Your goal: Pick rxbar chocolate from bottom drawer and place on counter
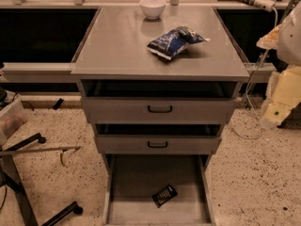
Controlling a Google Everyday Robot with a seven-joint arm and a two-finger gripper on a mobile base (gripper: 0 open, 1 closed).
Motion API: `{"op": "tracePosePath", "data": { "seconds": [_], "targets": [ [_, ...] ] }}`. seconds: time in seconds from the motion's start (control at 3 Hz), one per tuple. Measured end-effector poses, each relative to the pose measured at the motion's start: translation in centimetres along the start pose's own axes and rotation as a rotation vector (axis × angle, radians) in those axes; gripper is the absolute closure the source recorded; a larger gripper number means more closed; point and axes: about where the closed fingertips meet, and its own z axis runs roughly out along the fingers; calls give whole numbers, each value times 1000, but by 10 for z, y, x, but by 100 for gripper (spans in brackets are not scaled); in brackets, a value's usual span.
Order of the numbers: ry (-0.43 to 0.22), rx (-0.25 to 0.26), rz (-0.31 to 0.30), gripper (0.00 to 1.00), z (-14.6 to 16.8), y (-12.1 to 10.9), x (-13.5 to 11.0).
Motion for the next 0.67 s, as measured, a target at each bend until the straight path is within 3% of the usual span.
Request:
{"op": "tracePosePath", "data": {
  "seconds": [0.33, 0.67],
  "targets": [
    [0, 0, 0, 0, 0, 0, 0],
    [-36, 15, 7, 0, 26, -6, 0]
  ]
}}
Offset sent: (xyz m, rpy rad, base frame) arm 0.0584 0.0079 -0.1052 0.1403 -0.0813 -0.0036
